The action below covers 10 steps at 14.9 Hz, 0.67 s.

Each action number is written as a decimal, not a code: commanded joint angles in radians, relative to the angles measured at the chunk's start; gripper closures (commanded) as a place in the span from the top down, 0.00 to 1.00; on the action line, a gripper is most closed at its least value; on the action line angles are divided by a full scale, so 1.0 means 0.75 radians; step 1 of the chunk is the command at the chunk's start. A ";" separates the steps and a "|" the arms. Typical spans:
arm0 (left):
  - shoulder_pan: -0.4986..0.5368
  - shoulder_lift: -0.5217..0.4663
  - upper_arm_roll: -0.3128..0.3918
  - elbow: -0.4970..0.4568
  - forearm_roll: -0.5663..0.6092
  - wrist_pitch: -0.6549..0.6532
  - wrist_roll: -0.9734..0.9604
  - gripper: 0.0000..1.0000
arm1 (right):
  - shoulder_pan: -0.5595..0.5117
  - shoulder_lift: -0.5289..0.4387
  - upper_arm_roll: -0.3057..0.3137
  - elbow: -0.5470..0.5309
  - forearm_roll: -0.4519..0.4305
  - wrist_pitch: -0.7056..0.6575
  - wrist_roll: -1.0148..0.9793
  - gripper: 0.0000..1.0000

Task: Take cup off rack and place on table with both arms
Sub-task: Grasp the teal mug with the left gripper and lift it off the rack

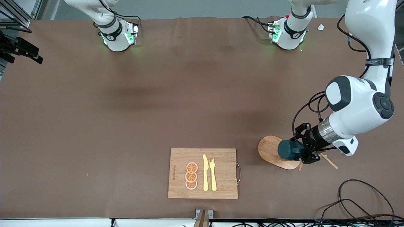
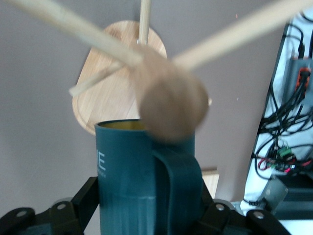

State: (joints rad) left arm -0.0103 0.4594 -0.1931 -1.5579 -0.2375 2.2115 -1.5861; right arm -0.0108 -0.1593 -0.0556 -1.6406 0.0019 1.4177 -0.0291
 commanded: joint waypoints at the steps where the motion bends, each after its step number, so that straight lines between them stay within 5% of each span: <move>1: -0.005 -0.056 -0.035 0.056 -0.007 -0.128 -0.037 0.64 | -0.006 -0.013 0.003 0.001 -0.003 -0.002 -0.012 1.00; 6: -0.137 -0.058 -0.137 0.111 0.000 -0.169 -0.096 0.64 | -0.004 -0.011 0.003 0.007 -0.005 -0.002 -0.006 1.00; 10: -0.382 -0.015 -0.135 0.136 0.110 -0.130 -0.129 0.64 | -0.008 -0.006 0.003 0.007 -0.005 -0.002 0.000 1.00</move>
State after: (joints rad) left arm -0.2245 0.4195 -0.3008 -1.4883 -0.2086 2.1033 -1.6595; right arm -0.0108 -0.1593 -0.0561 -1.6368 0.0019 1.4177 -0.0290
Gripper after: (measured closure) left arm 0.176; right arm 0.000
